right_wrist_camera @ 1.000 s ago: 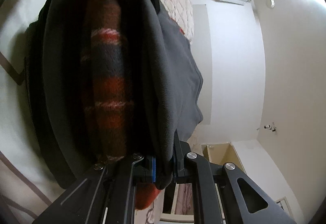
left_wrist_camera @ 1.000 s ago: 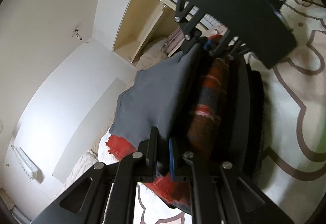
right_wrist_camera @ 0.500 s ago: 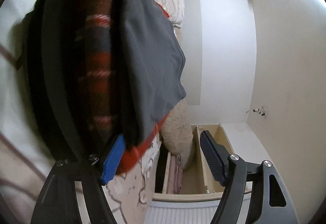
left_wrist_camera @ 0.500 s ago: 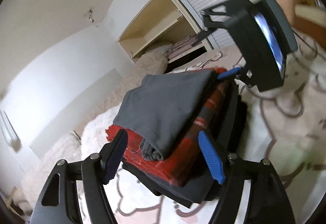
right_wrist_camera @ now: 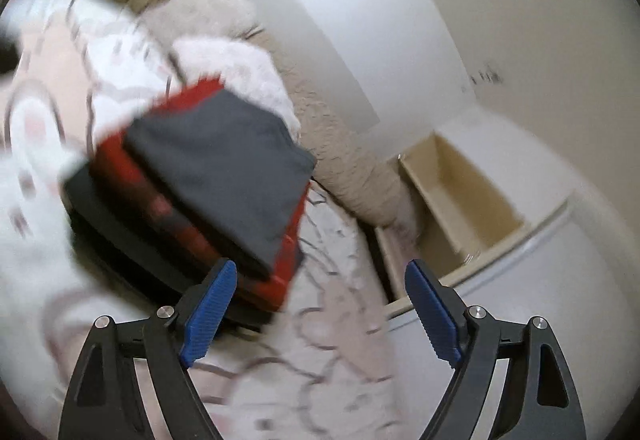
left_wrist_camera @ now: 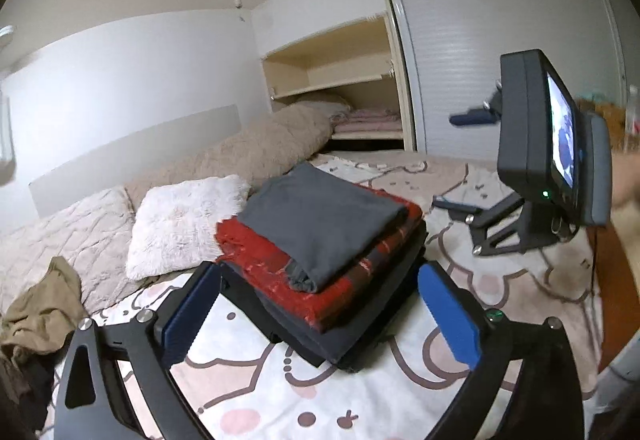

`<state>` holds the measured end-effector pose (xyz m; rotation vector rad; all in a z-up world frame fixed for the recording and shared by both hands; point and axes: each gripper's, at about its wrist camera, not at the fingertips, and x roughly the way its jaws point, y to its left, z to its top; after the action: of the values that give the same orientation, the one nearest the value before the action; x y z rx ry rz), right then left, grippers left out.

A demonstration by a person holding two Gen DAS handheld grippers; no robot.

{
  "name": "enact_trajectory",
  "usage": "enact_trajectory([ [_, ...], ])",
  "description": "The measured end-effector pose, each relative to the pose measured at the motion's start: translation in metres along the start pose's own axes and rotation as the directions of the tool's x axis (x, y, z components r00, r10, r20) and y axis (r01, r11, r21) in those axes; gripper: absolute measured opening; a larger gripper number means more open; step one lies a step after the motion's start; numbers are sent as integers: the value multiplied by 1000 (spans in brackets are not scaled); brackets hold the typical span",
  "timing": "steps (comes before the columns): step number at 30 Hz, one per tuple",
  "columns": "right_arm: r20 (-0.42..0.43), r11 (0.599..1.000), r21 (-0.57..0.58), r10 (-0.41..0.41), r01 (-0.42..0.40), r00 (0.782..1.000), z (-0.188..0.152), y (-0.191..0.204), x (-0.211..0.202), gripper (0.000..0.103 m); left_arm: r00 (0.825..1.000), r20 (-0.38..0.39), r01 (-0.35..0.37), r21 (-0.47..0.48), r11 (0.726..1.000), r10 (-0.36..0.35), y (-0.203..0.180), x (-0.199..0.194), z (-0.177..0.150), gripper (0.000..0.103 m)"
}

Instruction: Fold clothes

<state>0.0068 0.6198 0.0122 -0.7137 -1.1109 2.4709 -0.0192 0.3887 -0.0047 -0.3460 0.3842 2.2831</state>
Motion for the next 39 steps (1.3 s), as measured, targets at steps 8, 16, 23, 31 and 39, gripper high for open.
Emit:
enact_trajectory([
  [8, 66, 946, 321, 13, -34, 998, 102, 33, -79, 103, 999, -4, -50, -32, 998, 50, 20, -60, -7, 103],
  [16, 58, 864, 497, 65, -85, 996, 124, 71, -139, 103, 995, -17, -99, -69, 993, 98, 44, -116, -22, 103],
  [23, 38, 789, 607, 89, -94, 995, 118, 88, -176, 103, 988, -15, -152, -141, 978, 152, 68, -154, -38, 103],
  [31, -21, 703, 708, 118, -68, 993, 105, 103, -195, 103, 982, -52, -188, -174, 967, 182, 68, -171, -57, 103],
  [39, -36, 710, 700, 137, -73, 990, 96, 110, -204, 103, 982, -103, -180, -208, 961, 161, 63, -169, -65, 103],
])
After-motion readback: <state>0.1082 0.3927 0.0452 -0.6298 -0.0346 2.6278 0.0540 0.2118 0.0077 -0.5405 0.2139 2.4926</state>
